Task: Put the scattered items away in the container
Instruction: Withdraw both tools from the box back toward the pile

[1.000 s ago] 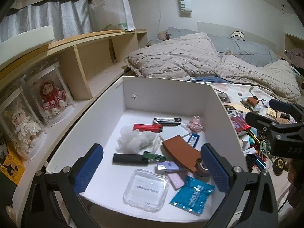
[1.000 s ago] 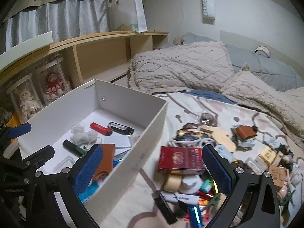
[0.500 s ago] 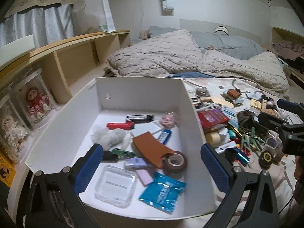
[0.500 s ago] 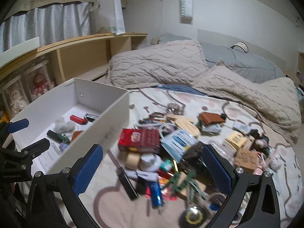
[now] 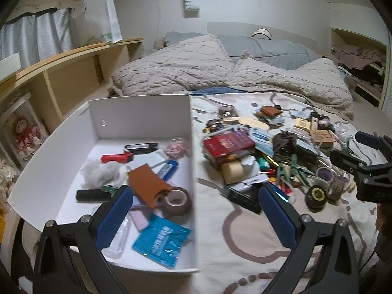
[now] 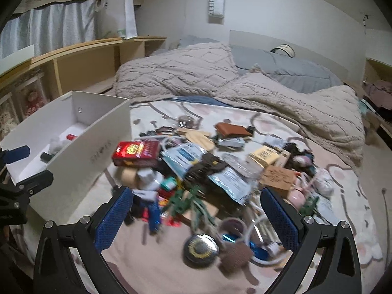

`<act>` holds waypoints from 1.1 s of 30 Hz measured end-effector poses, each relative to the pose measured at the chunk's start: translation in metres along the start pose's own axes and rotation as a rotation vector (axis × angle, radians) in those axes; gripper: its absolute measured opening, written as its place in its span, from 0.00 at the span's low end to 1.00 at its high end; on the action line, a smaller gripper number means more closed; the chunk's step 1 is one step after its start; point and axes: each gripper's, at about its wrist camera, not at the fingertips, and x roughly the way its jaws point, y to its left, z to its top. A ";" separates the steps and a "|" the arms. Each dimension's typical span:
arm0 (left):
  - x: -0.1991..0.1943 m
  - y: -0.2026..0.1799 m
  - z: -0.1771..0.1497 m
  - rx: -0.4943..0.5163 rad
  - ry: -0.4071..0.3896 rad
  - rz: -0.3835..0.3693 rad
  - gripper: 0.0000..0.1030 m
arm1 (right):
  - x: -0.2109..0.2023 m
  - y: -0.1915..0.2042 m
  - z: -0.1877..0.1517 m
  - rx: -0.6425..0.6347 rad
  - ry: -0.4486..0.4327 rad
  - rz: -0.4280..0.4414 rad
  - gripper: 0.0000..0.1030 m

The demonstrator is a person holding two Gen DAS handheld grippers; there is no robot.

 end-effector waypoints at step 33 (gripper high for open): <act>-0.004 -0.045 -0.008 0.031 -0.037 -0.007 1.00 | -0.023 -0.075 -0.066 0.112 0.081 -0.109 1.00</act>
